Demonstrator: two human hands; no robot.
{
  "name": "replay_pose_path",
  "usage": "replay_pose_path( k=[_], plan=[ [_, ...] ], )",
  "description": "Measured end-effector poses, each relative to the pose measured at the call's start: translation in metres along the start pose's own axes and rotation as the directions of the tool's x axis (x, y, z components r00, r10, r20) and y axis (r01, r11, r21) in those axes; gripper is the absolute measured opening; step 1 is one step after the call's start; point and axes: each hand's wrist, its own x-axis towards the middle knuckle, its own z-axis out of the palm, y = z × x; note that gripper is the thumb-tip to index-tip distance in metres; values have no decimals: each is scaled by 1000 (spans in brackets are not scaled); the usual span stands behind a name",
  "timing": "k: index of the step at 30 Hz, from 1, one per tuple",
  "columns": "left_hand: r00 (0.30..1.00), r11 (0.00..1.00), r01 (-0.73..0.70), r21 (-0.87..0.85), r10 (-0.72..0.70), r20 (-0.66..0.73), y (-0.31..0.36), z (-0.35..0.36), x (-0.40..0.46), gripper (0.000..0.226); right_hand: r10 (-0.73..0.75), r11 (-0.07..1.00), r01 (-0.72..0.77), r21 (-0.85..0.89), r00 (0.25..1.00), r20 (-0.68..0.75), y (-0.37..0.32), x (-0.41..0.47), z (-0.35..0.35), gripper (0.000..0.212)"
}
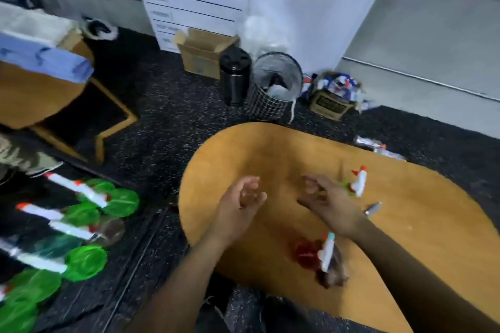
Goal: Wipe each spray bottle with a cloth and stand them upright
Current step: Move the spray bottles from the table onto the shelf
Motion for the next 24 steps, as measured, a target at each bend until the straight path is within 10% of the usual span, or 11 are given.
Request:
replay_pose_path(
  k=[15,24],
  plan=[
    [936,968,-37,247,-53,348,38,213,75,52,396,916,-364,171,887,-235,202,-84,-85,56],
    [914,941,43,337,-173,368,27,277,151,65,502,847,-473,244,862,-70,248,-63,-56,62]
  ],
)
